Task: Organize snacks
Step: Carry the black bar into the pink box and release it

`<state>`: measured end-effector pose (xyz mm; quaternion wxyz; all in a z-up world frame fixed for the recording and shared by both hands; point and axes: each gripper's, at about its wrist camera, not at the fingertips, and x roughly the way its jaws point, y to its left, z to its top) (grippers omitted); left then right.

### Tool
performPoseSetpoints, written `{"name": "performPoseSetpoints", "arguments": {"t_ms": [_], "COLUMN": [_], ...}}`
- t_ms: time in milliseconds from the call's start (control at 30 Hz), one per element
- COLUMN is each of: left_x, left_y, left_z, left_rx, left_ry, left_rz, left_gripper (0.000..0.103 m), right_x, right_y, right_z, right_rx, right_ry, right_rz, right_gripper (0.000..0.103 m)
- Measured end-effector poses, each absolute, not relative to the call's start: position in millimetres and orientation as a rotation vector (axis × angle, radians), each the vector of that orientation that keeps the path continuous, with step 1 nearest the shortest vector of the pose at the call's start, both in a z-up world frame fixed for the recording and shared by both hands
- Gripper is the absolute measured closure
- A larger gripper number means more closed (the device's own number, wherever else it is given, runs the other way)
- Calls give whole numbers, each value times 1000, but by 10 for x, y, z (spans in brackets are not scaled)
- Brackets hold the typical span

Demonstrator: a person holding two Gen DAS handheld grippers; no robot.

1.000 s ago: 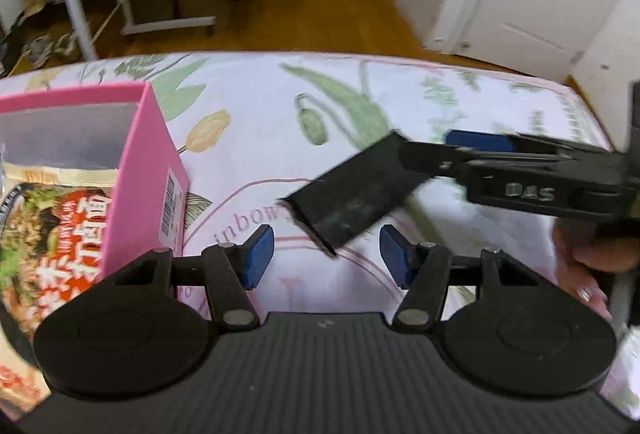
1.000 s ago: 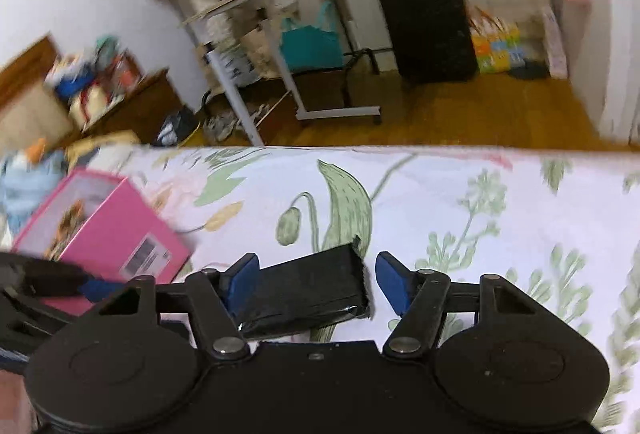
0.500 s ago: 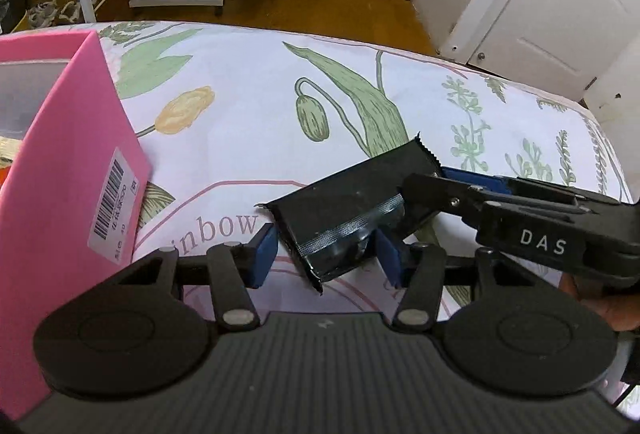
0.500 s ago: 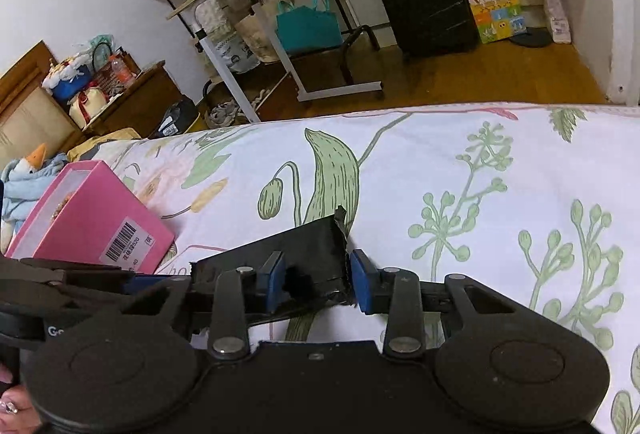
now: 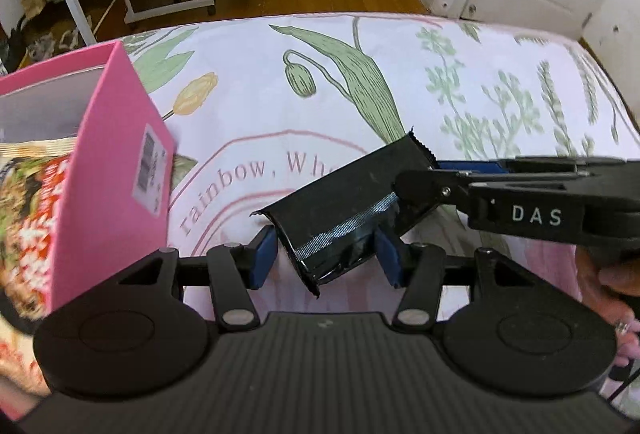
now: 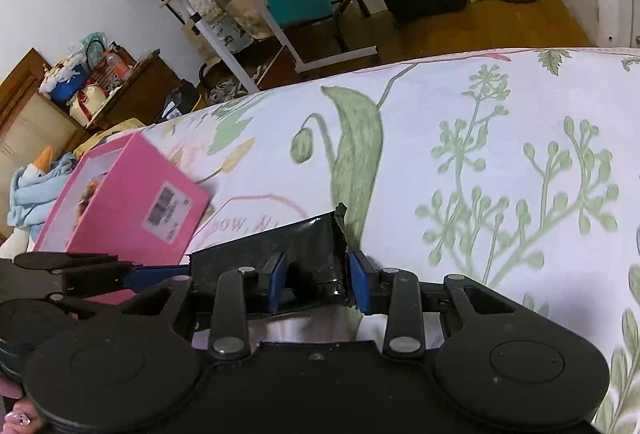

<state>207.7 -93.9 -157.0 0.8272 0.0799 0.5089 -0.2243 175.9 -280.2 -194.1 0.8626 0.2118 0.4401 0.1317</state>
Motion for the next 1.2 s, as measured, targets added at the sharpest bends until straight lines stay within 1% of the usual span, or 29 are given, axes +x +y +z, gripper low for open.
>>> {"name": "performPoseSetpoints", "arguments": {"t_ms": [100,267,733,800,1000,1200], "left_x": [1990,1876,1352,1269,1051,1004], "left_y": [-896,-771,-250,-130,277,782], "left_z": [-1482,-1260,-646,-550,-266,-26], "left_rx": [179,160,111,86,55,34], "left_ry": [1100,1099,1051,1040,975,928], "left_rz": [-487,-513,-575,-589,-597,-552], "left_gripper": [51,51,51,51,51,50], "right_x": [1606,1386,812,746,565,606], "right_y": [-2718,-2692,-2217,-2150,-1825,-1326], "right_z": [-1850,-1682,-1072,-1011,-771,-480], "right_rx": [419,479,407,402,377,259], "right_ry": [923,921,929,930,924,906], "right_rz": [272,255,251,256,312,414], "right_gripper": [63,63,56,53,49,47]}}
